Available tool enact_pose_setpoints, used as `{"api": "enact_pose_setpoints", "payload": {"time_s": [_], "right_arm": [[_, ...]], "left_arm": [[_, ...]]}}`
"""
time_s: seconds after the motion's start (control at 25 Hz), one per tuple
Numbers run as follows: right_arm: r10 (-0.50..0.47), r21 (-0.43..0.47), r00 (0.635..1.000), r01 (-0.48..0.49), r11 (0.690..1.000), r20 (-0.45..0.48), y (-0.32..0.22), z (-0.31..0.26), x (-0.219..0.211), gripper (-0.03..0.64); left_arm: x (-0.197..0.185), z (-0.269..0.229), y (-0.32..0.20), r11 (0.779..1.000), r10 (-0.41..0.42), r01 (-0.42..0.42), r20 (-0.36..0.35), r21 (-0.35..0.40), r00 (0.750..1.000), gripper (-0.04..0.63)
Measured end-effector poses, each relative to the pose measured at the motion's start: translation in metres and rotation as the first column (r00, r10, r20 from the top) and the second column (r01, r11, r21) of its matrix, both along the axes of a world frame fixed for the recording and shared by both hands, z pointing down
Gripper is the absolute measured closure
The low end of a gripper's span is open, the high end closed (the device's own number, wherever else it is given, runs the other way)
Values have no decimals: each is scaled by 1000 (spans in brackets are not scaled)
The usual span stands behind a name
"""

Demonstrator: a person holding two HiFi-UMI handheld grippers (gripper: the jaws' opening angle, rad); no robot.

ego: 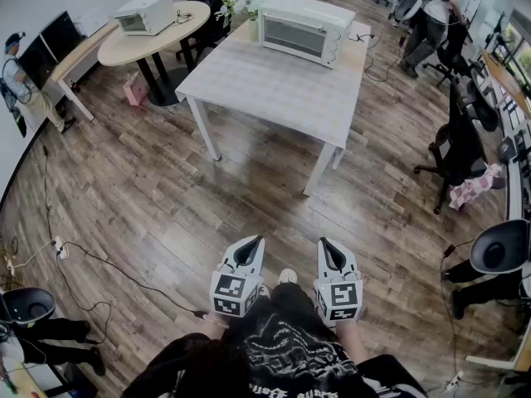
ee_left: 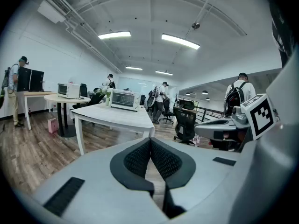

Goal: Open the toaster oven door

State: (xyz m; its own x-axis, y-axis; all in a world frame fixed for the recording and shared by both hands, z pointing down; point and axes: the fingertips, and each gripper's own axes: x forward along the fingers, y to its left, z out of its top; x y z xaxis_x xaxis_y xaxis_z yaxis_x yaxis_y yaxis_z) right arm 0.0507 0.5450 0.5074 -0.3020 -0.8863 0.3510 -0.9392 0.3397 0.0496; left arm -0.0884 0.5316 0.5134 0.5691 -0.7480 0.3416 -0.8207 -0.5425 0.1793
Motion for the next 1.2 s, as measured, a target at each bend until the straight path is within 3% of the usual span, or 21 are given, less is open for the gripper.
{"api": "enact_pose_setpoints", "payload": {"time_s": [0.16, 0.36, 0.84, 1.2], "right_arm": [[2, 2, 1000, -2, 1000, -3, 3, 0, -10, 609], [43, -51, 997, -40, 998, 57, 8, 13, -18, 609], [139, -39, 984, -135, 990, 110, 16, 16, -7, 607], [96, -68, 983, -86, 994, 155, -50, 32, 14, 607]], "left_arm": [[-10, -2, 3, 1000, 1, -1, -1, 11, 1000, 577], [-21, -4, 6, 1000, 15, -14, -1, 19, 1000, 577], [-31, 12, 17, 1000, 21, -21, 1, -8, 1000, 577], [-20, 24, -29, 998, -40, 41, 26, -48, 999, 577]]}}
